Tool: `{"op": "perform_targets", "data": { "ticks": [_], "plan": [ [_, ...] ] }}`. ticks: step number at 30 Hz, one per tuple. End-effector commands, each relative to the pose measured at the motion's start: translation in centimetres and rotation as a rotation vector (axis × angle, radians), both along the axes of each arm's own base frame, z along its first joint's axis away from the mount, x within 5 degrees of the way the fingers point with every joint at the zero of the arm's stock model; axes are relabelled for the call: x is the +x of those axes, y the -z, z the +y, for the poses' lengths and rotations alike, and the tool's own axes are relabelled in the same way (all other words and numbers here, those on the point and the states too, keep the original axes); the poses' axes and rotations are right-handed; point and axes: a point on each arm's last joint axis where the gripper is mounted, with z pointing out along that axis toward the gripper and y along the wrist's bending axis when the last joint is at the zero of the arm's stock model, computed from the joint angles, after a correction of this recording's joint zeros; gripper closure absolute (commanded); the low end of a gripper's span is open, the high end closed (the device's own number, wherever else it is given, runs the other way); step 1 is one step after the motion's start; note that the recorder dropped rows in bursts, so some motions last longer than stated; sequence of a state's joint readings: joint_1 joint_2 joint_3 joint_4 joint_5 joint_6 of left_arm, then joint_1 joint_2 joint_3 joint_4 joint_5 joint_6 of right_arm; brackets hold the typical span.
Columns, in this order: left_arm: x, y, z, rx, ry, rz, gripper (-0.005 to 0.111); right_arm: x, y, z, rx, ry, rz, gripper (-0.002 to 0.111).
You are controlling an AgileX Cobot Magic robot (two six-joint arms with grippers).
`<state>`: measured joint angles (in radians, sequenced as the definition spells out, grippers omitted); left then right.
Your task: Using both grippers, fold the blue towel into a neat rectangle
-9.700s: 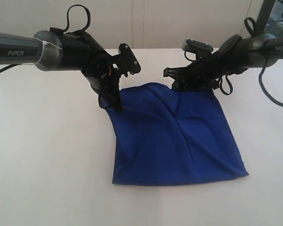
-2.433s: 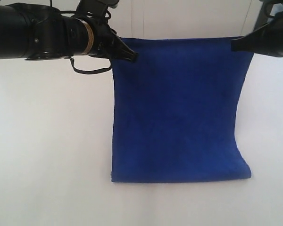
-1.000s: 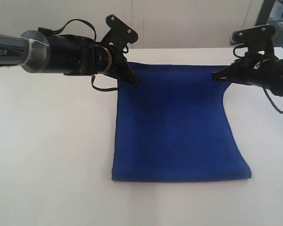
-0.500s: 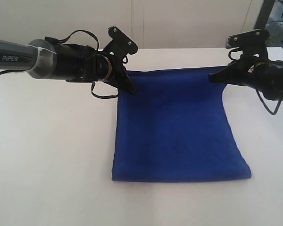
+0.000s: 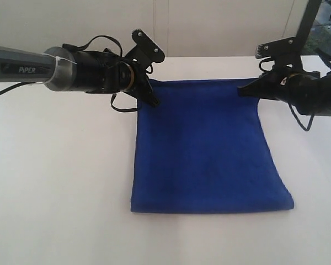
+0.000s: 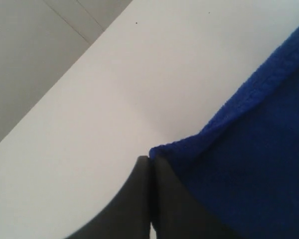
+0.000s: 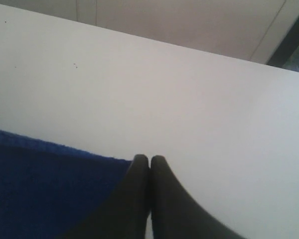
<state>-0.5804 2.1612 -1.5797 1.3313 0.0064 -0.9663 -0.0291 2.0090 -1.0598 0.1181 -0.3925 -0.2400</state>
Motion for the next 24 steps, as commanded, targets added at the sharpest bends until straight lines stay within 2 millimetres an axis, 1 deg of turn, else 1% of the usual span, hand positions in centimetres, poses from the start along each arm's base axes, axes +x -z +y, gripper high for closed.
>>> {"op": "perform_targets", "data": {
  "ticks": [1, 6, 9, 10, 11, 13, 15, 16, 18, 21, 24],
  "plan": [
    [0.56, 0.09, 0.43, 0.001, -0.031, -0.001, 0.107, 0.32, 0.10, -0.07, 0.009, 0.008, -0.014, 0.108],
    [0.55, 0.18, 0.37, -0.001, -0.026, 0.001, 0.107, 0.36, 0.05, -0.07, 0.009, 0.008, -0.015, 0.108],
    [0.58, 0.19, 0.51, 0.010, -0.037, -0.001, 0.106, 0.34, 0.08, -0.07, 0.009, 0.008, -0.014, 0.105],
    [0.59, 0.19, 0.51, 0.013, -0.035, -0.002, 0.102, 0.34, 0.08, -0.07, 0.009, 0.008, -0.014, 0.103],
    [0.60, 0.17, 0.51, 0.021, -0.030, -0.007, 0.092, 0.34, 0.08, -0.07, 0.009, 0.008, -0.014, 0.097],
    [0.60, 0.17, 0.51, 0.021, -0.030, -0.007, 0.078, 0.34, 0.08, -0.07, 0.009, 0.008, -0.014, 0.090],
    [0.60, 0.17, 0.51, 0.021, -0.030, -0.007, 0.065, 0.34, 0.08, -0.07, 0.009, 0.008, -0.014, 0.086],
    [0.60, 0.17, 0.51, 0.021, -0.030, -0.007, 0.061, 0.34, 0.08, -0.07, 0.009, 0.008, -0.014, 0.083],
    [0.60, 0.17, 0.51, 0.021, -0.030, -0.007, 0.056, 0.34, 0.08, -0.07, 0.009, 0.008, -0.014, 0.080],
    [0.60, 0.17, 0.51, 0.021, -0.030, -0.007, 0.057, 0.34, 0.08, -0.07, 0.009, 0.008, -0.014, 0.077],
    [0.60, 0.17, 0.51, 0.021, -0.030, -0.007, 0.057, 0.34, 0.08, -0.07, 0.009, 0.008, -0.014, 0.071]
  ]
}}
